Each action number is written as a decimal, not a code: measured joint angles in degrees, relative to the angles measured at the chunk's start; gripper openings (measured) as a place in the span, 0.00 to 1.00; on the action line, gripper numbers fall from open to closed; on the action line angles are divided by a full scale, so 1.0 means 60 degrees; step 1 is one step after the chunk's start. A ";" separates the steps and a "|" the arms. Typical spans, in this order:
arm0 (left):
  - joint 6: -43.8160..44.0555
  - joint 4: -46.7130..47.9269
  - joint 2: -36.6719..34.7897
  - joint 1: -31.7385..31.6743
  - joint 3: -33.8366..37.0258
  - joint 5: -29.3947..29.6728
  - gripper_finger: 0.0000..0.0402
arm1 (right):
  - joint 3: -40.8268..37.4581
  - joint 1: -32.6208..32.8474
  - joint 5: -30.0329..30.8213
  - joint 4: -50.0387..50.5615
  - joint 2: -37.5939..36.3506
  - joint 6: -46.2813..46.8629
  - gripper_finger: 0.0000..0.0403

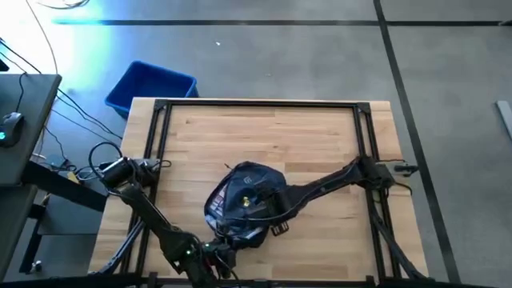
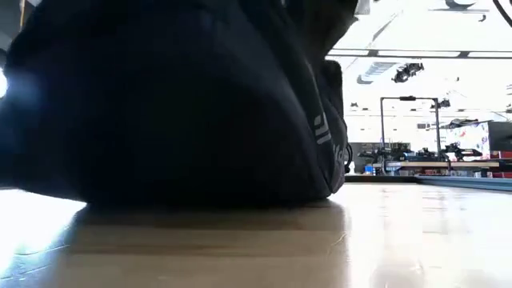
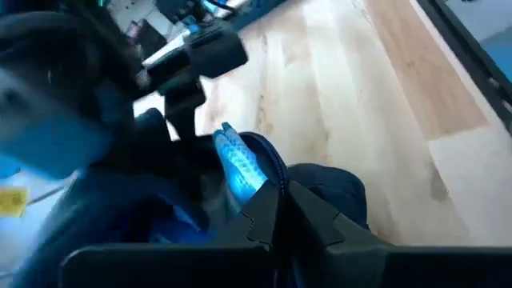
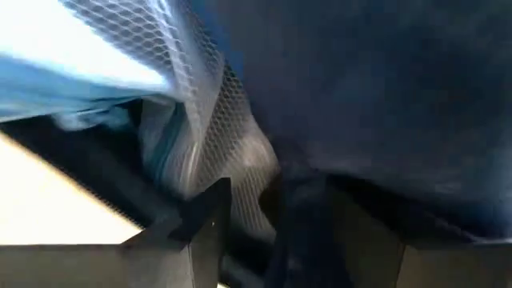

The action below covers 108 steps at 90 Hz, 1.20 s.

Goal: Unpack backpack
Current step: Adjust the white zip bag in the bag

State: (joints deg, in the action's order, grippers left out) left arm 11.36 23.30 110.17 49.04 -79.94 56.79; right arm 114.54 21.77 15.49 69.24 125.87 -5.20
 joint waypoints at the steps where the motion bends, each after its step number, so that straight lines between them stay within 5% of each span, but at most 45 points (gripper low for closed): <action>1: -0.0017 0.0007 0.0005 0.0000 0.0000 -0.0009 0.00 | 0.0000 -0.0012 0.0003 -0.0040 0.0044 0.0041 0.47; 28: -0.1206 -0.0068 0.0006 0.0088 0.0004 -0.0217 0.00 | -0.0015 -0.0401 -0.0912 -0.0934 0.0355 0.0212 0.47; 51: -0.1952 -0.0183 0.0003 0.0087 0.0039 -0.1778 0.00 | -0.0015 -0.0410 -0.2093 -0.2255 0.0363 -0.0861 0.47; 71: -0.1966 -0.0025 0.0006 0.0030 0.0251 -0.2382 0.00 | 0.0004 -0.0566 -0.3745 -0.2107 0.0367 -0.1124 0.60; 87: -0.1927 -0.0089 0.0017 -0.0036 0.0251 -0.2475 0.00 | 0.0022 -0.0843 -0.3694 -0.2307 0.0298 -0.0556 0.70; 108: -0.1722 -0.0065 0.0023 -0.0025 0.0255 -0.2417 0.00 | 0.0036 -0.1064 -0.3055 -0.2130 -0.0952 -0.0552 0.65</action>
State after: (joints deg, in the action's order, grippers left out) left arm 1.03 22.91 110.31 48.88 -78.41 42.28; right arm 114.76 15.39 -2.84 56.46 120.16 -8.51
